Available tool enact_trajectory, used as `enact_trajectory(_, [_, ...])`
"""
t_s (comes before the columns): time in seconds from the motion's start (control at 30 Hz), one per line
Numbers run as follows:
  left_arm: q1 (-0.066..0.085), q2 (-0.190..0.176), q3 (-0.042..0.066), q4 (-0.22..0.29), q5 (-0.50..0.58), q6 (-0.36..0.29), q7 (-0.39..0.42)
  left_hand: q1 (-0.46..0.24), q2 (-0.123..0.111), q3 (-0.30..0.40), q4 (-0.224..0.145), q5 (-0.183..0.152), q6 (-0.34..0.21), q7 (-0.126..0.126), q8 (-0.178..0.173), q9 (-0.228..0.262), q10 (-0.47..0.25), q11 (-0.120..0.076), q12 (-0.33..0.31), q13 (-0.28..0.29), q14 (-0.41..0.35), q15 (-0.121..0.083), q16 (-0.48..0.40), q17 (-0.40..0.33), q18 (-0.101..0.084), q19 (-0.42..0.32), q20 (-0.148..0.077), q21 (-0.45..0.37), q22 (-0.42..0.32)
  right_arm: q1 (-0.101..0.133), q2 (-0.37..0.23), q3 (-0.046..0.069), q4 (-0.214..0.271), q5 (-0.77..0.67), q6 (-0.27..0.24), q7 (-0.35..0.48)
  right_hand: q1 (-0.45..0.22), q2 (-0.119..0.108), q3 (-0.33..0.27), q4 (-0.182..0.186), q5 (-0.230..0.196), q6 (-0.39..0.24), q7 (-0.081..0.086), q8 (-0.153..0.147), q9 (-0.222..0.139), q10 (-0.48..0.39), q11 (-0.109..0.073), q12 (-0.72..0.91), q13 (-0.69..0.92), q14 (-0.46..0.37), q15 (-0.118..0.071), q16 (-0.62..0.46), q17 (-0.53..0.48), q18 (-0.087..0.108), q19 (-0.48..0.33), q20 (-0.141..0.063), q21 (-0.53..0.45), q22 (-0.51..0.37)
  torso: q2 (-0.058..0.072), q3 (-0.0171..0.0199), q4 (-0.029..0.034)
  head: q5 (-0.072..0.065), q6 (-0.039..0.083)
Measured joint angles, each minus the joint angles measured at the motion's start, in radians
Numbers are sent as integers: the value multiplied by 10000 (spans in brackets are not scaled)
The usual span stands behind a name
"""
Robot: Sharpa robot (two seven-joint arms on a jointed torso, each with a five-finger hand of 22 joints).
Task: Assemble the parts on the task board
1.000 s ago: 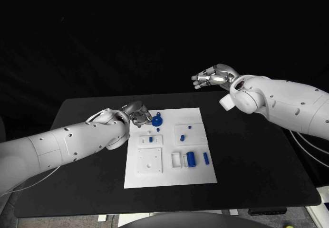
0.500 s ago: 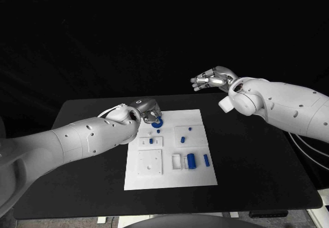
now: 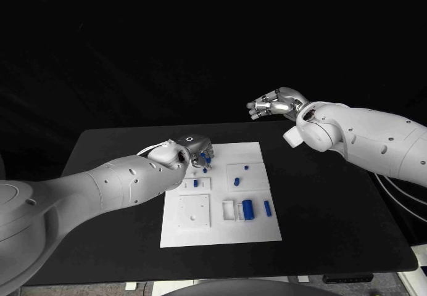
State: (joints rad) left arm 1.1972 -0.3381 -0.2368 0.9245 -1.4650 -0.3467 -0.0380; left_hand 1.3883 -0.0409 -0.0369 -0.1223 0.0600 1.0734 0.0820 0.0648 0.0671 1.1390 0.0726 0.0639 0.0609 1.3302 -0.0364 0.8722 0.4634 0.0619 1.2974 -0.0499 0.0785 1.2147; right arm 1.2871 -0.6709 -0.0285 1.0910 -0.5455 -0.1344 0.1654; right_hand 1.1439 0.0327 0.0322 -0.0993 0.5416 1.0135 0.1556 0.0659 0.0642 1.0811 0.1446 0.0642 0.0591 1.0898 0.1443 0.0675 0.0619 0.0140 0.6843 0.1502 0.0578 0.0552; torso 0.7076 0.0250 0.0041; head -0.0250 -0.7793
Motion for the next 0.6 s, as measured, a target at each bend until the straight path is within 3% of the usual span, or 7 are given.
enact_trajectory(0.13, [-82,122,-2,-253,-149,25,42,38,-38,-49,49,-54,0,0,0,0,0,0,0,0,0,0,2,0,-1,36,-36,0,-26,0,-10,0,29,-5,-4,0,0,0,0,0,0,0,0,0,0,0,0,0,0,0,0,0,0,0,0,0,0,0,4,-3,-7,-1,-14])
enact_trajectory(0.33, [-177,249,-3,-565,-311,93,94,293,217,-1,1,113,228,2,0,1,161,-66,0,1,3,-3,61,1,0,35,-36,0,42,1,-19,0,94,-11,-9,0,0,0,0,0,1,0,0,0,0,0,0,0,0,0,0,0,0,0,0,0,0,0,6,0,-1,-29,-34])
enact_trajectory(0.6, [-298,325,-3,-870,-423,297,189,148,749,144,-671,325,628,18,0,-10,491,-164,0,1,29,-29,223,50,-1,35,-36,45,550,2,-32,0,162,-17,-14,-1,0,0,0,0,47,0,0,0,0,0,0,0,0,0,0,0,0,0,0,0,0,0,1,4,5,-49,-72])
